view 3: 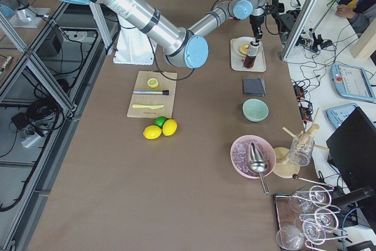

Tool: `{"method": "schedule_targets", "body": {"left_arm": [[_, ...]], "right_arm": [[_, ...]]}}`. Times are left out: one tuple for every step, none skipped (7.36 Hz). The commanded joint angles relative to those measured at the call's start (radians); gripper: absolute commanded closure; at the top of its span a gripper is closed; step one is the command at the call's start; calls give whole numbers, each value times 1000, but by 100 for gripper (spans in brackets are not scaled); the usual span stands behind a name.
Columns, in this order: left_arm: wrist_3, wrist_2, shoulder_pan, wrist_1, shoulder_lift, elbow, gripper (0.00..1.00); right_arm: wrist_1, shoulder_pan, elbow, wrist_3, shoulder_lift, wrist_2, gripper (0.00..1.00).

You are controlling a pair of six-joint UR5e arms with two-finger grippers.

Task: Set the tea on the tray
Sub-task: 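Lift the tea bottle with the right gripper and carry it onto the tray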

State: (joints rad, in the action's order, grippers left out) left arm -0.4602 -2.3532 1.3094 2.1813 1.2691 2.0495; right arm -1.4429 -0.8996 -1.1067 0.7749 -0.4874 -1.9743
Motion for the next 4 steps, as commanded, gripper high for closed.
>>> {"method": "schedule_targets", "body": {"left_arm": [[0, 2, 1, 0, 3, 1, 3], [0, 2, -1, 0, 3, 0, 3], [2, 3, 1, 0, 4, 0, 3], [3, 3, 1, 0, 3, 1, 3]], "right_arm": [[-1, 1, -9, 12, -5, -1, 1], [-2, -1, -19, 10, -5, -3, 0], [-17, -4, -39, 10, -5, -11, 0], [-60, -24, -73, 9, -8, -59, 0]]}}
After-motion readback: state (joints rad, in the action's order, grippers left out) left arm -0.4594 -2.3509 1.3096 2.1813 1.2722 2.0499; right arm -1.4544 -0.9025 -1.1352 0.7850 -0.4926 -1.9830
